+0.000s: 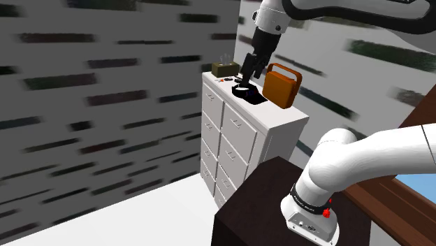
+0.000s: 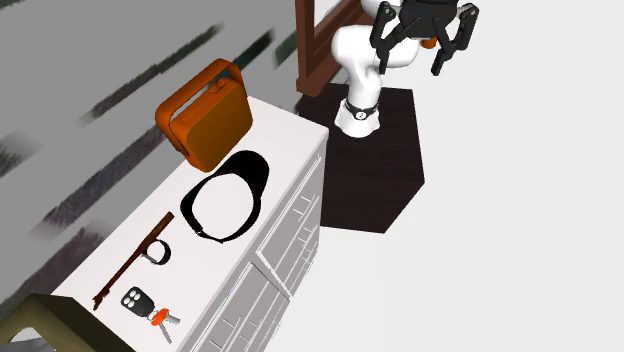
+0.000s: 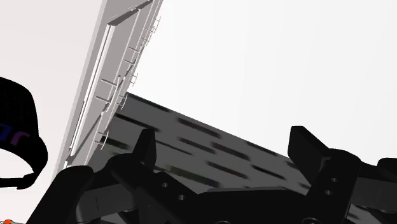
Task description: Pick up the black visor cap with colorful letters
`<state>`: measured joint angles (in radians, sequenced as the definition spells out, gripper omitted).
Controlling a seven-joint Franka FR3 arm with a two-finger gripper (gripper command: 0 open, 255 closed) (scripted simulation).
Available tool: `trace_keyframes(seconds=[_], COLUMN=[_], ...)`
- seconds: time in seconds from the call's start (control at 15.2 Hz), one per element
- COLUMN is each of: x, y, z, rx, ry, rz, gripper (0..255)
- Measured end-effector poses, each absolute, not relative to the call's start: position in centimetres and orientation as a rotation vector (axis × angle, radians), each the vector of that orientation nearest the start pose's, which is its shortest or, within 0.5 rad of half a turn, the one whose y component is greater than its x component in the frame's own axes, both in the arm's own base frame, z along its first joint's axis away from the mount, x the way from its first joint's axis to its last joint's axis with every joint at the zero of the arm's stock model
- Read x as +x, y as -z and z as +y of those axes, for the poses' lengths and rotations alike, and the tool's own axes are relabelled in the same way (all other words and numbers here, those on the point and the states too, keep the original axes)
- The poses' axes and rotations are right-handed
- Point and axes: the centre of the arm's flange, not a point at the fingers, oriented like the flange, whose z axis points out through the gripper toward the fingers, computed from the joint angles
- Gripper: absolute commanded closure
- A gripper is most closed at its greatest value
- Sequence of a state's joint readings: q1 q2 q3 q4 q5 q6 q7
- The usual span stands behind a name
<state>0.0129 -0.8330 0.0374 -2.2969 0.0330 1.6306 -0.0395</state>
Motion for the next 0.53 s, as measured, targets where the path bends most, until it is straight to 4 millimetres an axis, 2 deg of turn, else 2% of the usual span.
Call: trace_keyframes(seconds=[0.13, 0.26, 0.53], x=[30.1, 31.3, 34.2], y=[-63.6, -62.8, -60.6], z=[1.8, 0.5, -3.5], rx=[-3.123, -3.121, -3.119], ry=[0.260, 0.257, 0.251], rz=[-0.126, -0.123, -0.119], gripper=[0, 0, 0])
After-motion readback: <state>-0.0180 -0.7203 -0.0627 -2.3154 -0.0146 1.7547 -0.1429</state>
